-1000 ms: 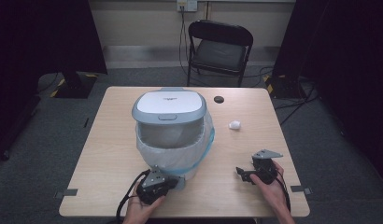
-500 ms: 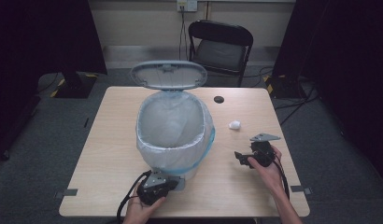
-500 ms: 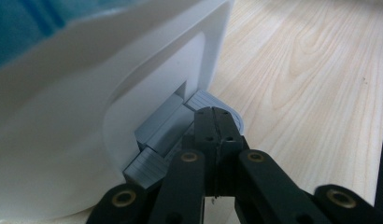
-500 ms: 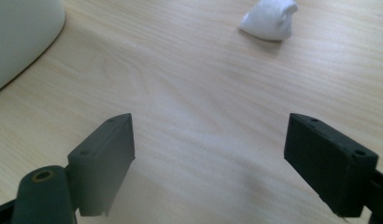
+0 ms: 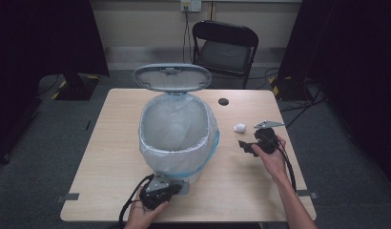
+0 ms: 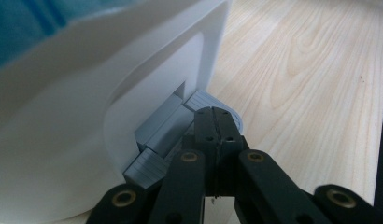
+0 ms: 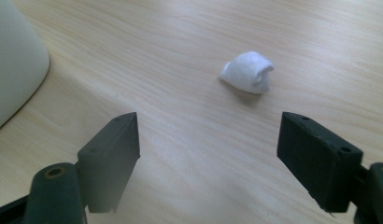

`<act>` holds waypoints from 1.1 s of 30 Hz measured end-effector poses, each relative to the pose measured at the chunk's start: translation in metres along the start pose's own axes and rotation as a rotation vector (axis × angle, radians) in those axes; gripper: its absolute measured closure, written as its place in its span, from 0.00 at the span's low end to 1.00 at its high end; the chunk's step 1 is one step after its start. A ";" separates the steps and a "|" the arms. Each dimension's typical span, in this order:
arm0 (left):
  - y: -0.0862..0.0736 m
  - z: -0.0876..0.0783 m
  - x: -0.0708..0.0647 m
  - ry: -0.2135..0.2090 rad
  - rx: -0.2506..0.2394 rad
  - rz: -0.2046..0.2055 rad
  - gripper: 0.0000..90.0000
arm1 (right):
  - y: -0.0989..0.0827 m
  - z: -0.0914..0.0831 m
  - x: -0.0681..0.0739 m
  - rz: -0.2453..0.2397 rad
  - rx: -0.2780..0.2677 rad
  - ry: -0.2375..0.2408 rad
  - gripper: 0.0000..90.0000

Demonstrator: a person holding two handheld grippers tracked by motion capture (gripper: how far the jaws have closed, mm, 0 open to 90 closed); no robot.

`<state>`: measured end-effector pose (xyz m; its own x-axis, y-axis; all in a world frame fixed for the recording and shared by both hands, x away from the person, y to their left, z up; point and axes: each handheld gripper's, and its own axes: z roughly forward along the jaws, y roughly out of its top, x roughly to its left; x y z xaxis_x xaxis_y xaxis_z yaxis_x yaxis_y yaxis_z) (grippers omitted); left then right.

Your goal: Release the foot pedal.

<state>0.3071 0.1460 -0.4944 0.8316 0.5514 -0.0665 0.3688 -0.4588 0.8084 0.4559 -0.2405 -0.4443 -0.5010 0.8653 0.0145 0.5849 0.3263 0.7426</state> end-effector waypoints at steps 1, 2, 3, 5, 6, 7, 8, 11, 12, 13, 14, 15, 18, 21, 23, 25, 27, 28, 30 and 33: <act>0.000 0.000 0.000 -0.002 -0.001 0.002 1.00 | 0.003 0.001 -0.001 0.010 -0.004 0.005 0.20; 0.000 0.000 0.000 -0.003 -0.001 0.002 1.00 | 0.004 0.001 -0.001 0.015 -0.005 0.005 0.19; 0.000 0.000 0.000 -0.001 0.000 0.000 1.00 | 0.007 0.001 -0.001 0.019 -0.012 0.010 0.20; 0.000 0.000 0.000 -0.001 -0.001 -0.003 1.00 | 0.014 0.003 -0.002 0.024 -0.010 0.016 0.19; 0.000 0.000 0.000 -0.001 -0.001 -0.005 1.00 | 0.017 0.005 -0.003 0.026 -0.002 0.021 0.19; 0.000 0.000 0.000 -0.002 -0.001 -0.005 1.00 | 0.020 0.007 -0.005 0.021 -0.007 0.020 0.20; 0.000 0.000 0.000 -0.001 -0.002 -0.007 1.00 | 0.023 0.011 -0.006 0.021 -0.002 0.011 0.19; 0.000 0.000 0.000 -0.004 -0.004 -0.005 1.00 | 0.030 0.023 -0.013 0.015 0.031 -0.002 0.19; 0.000 0.000 0.000 -0.002 -0.003 -0.004 1.00 | 0.032 0.030 -0.017 0.017 0.046 0.000 0.18; 0.000 0.000 0.000 -0.005 -0.005 -0.005 1.00 | 0.034 0.034 -0.019 0.019 0.058 0.000 0.19; 0.000 0.000 0.000 -0.004 -0.004 -0.004 1.00 | 0.035 0.039 -0.021 0.015 0.063 -0.007 0.20; -0.001 0.000 0.000 -0.005 -0.007 -0.007 1.00 | 0.036 0.044 -0.022 0.023 0.083 -0.019 0.19; 0.000 0.000 0.000 -0.001 -0.005 -0.013 1.00 | 0.038 0.058 -0.027 0.028 0.112 -0.034 0.21; -0.001 0.000 0.000 -0.004 -0.008 -0.010 1.00 | 0.039 0.071 -0.034 0.041 0.108 -0.037 0.24; -0.001 0.000 0.000 -0.006 -0.008 -0.009 1.00 | 0.039 0.073 -0.034 0.048 0.112 -0.045 0.25; -0.001 0.000 0.000 -0.005 -0.006 -0.006 1.00 | 0.037 0.077 -0.036 0.052 0.118 -0.034 0.25; -0.001 0.000 0.000 -0.004 -0.006 -0.007 1.00 | 0.036 0.082 -0.037 0.058 0.109 -0.020 0.25; -0.001 0.000 0.000 -0.004 -0.006 -0.007 1.00 | 0.036 0.082 -0.037 0.058 0.109 -0.020 0.25; -0.001 0.000 0.000 -0.003 -0.006 -0.010 1.00 | 0.038 0.087 -0.036 0.058 0.121 -0.035 0.31; -0.002 0.000 0.001 -0.010 -0.012 -0.011 1.00 | 0.039 0.088 -0.034 0.046 0.113 -0.031 0.44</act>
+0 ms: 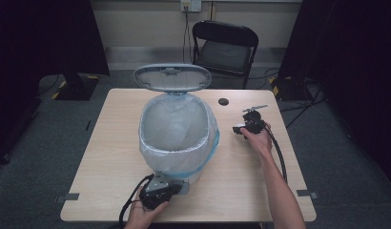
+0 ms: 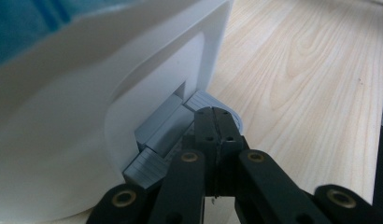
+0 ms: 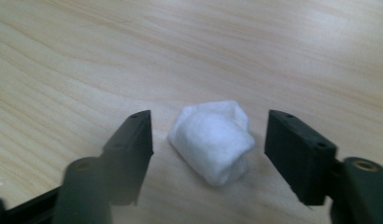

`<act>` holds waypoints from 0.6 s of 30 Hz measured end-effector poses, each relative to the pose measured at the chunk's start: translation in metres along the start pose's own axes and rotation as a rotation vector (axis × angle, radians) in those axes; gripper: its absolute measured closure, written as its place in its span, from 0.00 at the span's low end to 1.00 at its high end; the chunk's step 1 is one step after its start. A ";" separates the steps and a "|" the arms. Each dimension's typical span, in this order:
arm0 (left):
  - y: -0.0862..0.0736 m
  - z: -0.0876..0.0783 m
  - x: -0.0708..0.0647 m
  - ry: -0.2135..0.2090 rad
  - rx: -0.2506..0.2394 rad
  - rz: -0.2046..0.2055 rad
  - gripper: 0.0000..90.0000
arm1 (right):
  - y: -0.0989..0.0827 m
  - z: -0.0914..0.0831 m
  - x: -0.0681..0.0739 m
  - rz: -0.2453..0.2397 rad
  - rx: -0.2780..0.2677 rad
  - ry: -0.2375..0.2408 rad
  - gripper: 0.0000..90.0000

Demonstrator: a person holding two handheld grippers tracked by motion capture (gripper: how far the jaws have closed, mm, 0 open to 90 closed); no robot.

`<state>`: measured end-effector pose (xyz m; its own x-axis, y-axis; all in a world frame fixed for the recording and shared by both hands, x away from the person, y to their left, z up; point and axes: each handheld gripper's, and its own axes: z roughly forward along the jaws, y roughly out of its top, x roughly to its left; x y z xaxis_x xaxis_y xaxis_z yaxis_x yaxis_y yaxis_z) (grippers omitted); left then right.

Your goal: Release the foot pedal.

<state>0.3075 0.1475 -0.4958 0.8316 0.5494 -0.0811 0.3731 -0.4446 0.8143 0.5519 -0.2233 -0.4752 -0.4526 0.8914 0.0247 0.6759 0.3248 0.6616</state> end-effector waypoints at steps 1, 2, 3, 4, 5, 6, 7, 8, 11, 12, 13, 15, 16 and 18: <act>0.000 0.000 0.000 0.000 0.000 0.000 1.00 | 0.000 0.000 0.000 0.000 0.000 0.000 0.44; -0.001 0.000 0.000 -0.003 -0.006 -0.008 1.00 | 0.001 0.001 0.002 -0.004 0.002 -0.006 0.49; -0.001 0.000 0.000 -0.002 -0.006 -0.011 1.00 | 0.001 0.001 0.002 -0.004 0.002 -0.006 0.49; -0.001 0.000 0.000 -0.001 -0.006 -0.012 1.00 | 0.001 0.003 0.002 -0.002 0.009 0.001 0.52; -0.001 0.000 0.000 -0.003 -0.008 -0.013 1.00 | 0.000 0.005 0.003 -0.017 0.019 -0.013 0.57; -0.001 0.000 0.000 -0.003 -0.008 -0.012 1.00 | -0.001 0.006 0.003 -0.009 0.023 -0.009 0.58; -0.001 0.000 0.000 -0.003 -0.008 -0.012 1.00 | -0.001 0.006 0.003 -0.009 0.023 -0.009 0.58; -0.001 0.000 0.000 -0.004 -0.008 -0.011 1.00 | -0.001 0.007 0.004 -0.010 0.024 -0.012 0.60; -0.001 0.000 0.000 -0.003 -0.006 -0.010 1.00 | -0.001 0.007 0.004 -0.004 0.029 -0.015 0.63; -0.001 0.000 0.000 -0.003 -0.005 -0.009 1.00 | -0.001 0.007 0.004 0.013 0.036 -0.009 0.64; -0.001 0.000 0.000 -0.003 -0.005 -0.009 1.00 | -0.001 0.007 0.004 0.013 0.036 -0.009 0.64; 0.000 0.000 0.000 -0.001 -0.001 -0.009 1.00 | -0.001 0.007 0.003 0.013 0.034 -0.006 0.66; 0.000 0.000 0.000 -0.003 0.002 -0.009 1.00 | -0.001 0.006 0.003 0.016 0.035 -0.006 0.67; 0.000 0.000 0.000 -0.007 0.001 -0.009 1.00 | -0.001 0.006 0.003 0.020 0.037 -0.009 0.70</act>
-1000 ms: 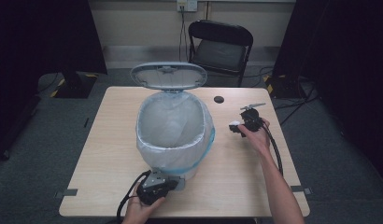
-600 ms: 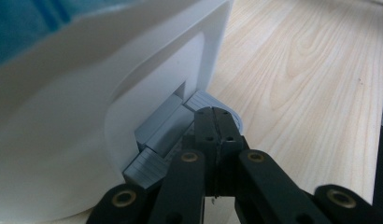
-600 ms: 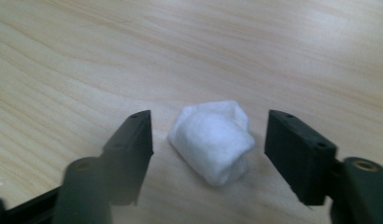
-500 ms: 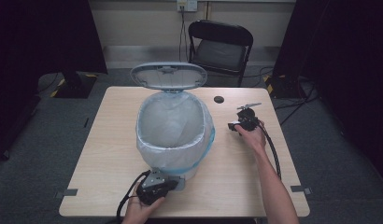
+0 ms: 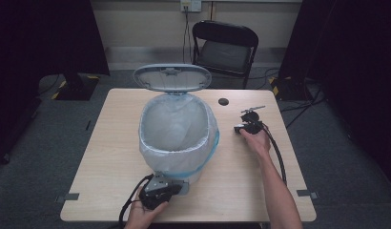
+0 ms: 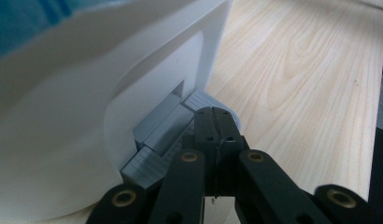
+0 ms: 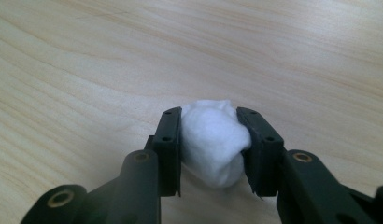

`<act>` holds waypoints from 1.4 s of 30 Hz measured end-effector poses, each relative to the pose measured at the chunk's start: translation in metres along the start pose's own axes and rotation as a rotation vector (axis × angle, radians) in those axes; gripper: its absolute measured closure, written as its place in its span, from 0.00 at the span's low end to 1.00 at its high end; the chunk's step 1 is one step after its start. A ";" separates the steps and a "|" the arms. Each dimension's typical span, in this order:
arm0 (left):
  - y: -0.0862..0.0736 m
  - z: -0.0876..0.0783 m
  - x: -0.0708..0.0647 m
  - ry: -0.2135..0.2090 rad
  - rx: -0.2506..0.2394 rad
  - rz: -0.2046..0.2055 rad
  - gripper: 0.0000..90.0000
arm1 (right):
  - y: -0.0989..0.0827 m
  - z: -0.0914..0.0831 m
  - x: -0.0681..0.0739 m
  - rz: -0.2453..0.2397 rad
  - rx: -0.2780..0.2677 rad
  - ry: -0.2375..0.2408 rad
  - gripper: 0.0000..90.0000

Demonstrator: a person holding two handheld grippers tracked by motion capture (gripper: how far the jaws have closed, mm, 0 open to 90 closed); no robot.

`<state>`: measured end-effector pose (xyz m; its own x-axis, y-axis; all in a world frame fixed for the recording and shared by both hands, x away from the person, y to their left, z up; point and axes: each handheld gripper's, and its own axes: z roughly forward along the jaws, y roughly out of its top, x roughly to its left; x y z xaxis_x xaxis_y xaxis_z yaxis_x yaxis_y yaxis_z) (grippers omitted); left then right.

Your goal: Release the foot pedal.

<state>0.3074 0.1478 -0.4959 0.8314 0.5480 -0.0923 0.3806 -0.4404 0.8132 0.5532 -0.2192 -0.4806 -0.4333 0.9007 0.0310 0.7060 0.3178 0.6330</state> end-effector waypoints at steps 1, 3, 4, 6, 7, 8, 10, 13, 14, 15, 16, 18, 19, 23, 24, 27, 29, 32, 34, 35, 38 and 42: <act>0.000 0.000 0.000 0.004 0.002 0.001 1.00 | 0.000 0.000 0.001 0.000 0.003 -0.006 0.71; 0.000 0.000 0.000 0.003 0.001 0.002 1.00 | 0.000 0.000 0.002 0.008 0.002 -0.020 0.72; 0.000 0.000 0.000 -0.001 -0.002 0.002 1.00 | 0.000 -0.001 0.003 0.012 0.002 -0.025 0.73; 0.000 0.000 -0.001 0.006 0.002 -0.008 1.00 | 0.001 -0.002 0.005 0.023 -0.001 -0.025 0.75; 0.000 0.000 -0.001 0.005 0.002 -0.007 1.00 | 0.001 -0.003 0.006 0.031 -0.002 -0.015 0.75; 0.000 0.000 0.000 0.004 0.001 -0.006 1.00 | 0.001 -0.004 0.006 0.031 -0.010 -0.007 0.75; 0.000 0.000 0.000 0.003 0.002 -0.004 1.00 | 0.002 -0.007 0.007 0.032 -0.015 0.006 0.75; 0.000 0.000 -0.001 0.005 0.002 -0.007 1.00 | 0.003 -0.014 0.008 0.029 -0.039 0.022 0.75; 0.000 0.000 -0.001 0.005 0.002 -0.008 1.00 | 0.002 -0.017 0.009 0.032 -0.039 0.024 0.75; 0.000 0.000 -0.001 0.005 0.002 -0.008 1.00 | 0.002 -0.018 0.009 0.030 -0.041 0.026 0.75; 0.000 0.000 -0.001 0.006 0.002 -0.008 1.00 | 0.001 -0.021 0.010 0.028 -0.052 0.029 0.76; 0.000 0.000 -0.001 0.005 0.002 -0.006 1.00 | -0.001 -0.027 0.014 0.032 -0.078 0.048 0.76; 0.000 0.000 0.000 0.004 0.002 -0.005 1.00 | -0.002 -0.030 0.016 0.022 -0.082 0.049 0.76; 0.000 0.000 -0.001 0.004 0.002 -0.006 1.00 | -0.004 -0.043 0.022 0.017 -0.102 0.069 0.76; 0.001 0.000 -0.001 0.010 0.005 -0.009 1.00 | -0.005 -0.047 0.023 0.022 -0.110 0.077 0.76; 0.001 0.000 -0.001 0.015 0.007 -0.014 1.00 | -0.006 -0.055 0.026 0.022 -0.133 0.093 0.76; 0.001 0.000 -0.001 0.012 0.006 -0.010 1.00 | -0.007 -0.063 0.030 0.022 -0.150 0.106 0.76; 0.001 0.000 -0.001 0.011 0.006 -0.010 1.00 | -0.008 -0.075 0.036 0.012 -0.175 0.125 0.76; 0.001 0.000 -0.001 0.012 0.006 -0.011 1.00 | -0.007 -0.084 0.039 0.009 -0.207 0.147 0.76; 0.001 0.000 -0.001 0.014 0.007 -0.011 1.00 | -0.006 -0.088 0.040 0.012 -0.218 0.159 0.76; 0.001 0.000 -0.001 0.014 0.007 -0.012 1.00 | -0.005 -0.104 0.046 -0.001 -0.255 0.181 0.76; 0.001 0.000 -0.001 0.015 0.007 -0.013 1.00 | -0.005 -0.119 0.052 -0.015 -0.280 0.179 0.76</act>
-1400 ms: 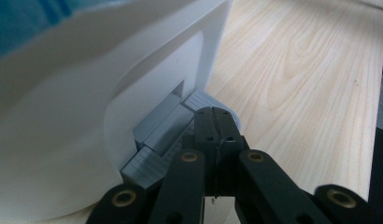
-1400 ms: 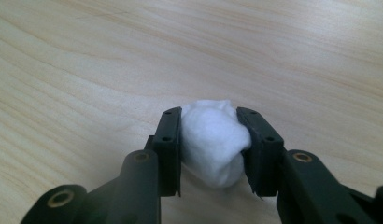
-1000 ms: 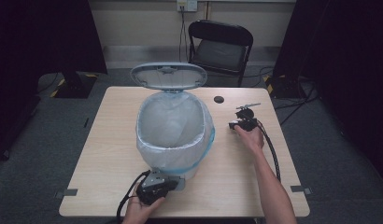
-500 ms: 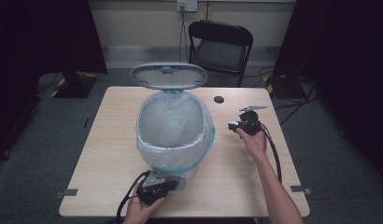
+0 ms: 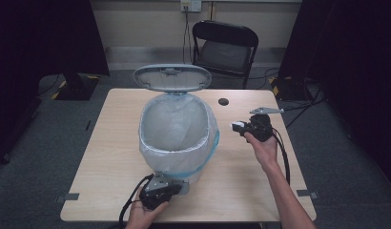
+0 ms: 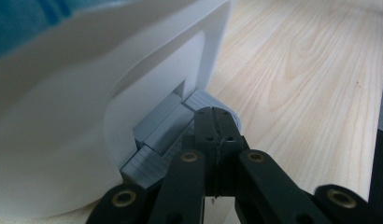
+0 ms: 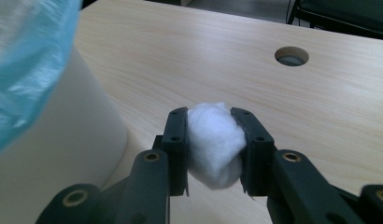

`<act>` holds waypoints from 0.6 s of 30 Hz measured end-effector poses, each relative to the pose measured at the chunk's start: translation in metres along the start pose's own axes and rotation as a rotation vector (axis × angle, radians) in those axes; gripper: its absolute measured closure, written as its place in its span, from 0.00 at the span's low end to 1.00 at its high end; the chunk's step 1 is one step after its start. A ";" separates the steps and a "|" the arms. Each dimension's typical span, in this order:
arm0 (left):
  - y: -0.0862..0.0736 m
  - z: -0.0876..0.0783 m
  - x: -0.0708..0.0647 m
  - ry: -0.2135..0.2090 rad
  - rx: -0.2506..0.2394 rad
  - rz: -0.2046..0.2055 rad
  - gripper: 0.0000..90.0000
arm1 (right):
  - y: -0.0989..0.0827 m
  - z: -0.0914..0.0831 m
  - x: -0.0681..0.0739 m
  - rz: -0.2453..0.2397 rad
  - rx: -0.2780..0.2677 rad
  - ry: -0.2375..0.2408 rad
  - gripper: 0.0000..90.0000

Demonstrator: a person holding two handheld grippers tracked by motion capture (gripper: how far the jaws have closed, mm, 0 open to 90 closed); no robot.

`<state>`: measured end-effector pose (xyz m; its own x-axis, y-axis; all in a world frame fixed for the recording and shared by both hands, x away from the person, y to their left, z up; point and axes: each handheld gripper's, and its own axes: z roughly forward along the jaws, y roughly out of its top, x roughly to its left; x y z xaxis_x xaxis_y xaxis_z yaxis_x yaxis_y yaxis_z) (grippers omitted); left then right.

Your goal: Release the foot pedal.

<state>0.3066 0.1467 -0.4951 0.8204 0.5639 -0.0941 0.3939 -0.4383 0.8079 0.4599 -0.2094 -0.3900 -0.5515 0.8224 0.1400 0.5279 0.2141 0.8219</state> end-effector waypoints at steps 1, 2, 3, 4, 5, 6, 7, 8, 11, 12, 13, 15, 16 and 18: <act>0.000 0.000 0.000 0.000 0.000 0.000 1.00 | 0.001 -0.003 0.002 0.003 -0.003 0.004 0.76; 0.000 0.000 0.000 0.000 0.000 0.001 1.00 | 0.002 -0.007 0.004 -0.001 -0.005 0.008 0.76; 0.000 0.000 0.000 -0.001 0.003 0.003 1.00 | 0.003 -0.009 0.005 -0.014 -0.009 0.009 0.76; 0.000 0.000 0.000 -0.002 0.000 0.002 1.00 | 0.004 -0.011 0.007 -0.020 -0.010 0.010 0.76; 0.000 0.000 0.000 -0.001 0.000 0.001 1.00 | 0.007 -0.014 0.009 -0.028 -0.008 0.013 0.76; 0.000 0.000 0.000 0.000 -0.001 0.000 1.00 | 0.009 -0.017 0.010 -0.041 -0.008 0.013 0.76; 0.000 0.000 0.000 -0.001 -0.001 0.000 1.00 | 0.010 -0.018 0.012 -0.047 -0.010 0.016 0.76; 0.000 0.000 0.000 -0.001 0.000 0.001 1.00 | 0.013 -0.021 0.014 -0.054 -0.014 0.022 0.76; 0.000 0.000 0.000 -0.001 0.000 0.001 1.00 | 0.018 -0.028 0.019 -0.076 -0.022 0.030 0.76; 0.000 0.000 0.000 0.000 0.000 0.001 1.00 | 0.020 -0.031 0.021 -0.077 -0.030 0.037 0.76; 0.000 0.000 0.000 0.001 0.000 -0.001 1.00 | 0.022 -0.034 0.023 -0.080 -0.041 0.044 0.76; 0.000 0.000 0.000 0.003 0.000 -0.002 1.00 | 0.025 -0.040 0.028 -0.092 -0.054 0.042 0.76; 0.000 0.000 0.000 0.003 0.001 -0.002 1.00 | 0.030 -0.047 0.033 -0.113 -0.071 0.042 0.76; 0.000 0.000 0.000 0.002 0.000 -0.001 1.00 | 0.035 -0.055 0.036 -0.119 -0.091 0.046 0.76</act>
<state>0.3064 0.1466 -0.4951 0.8191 0.5660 -0.0938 0.3949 -0.4377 0.8077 0.4228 -0.2017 -0.3262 -0.6367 0.7686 0.0619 0.3975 0.2584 0.8805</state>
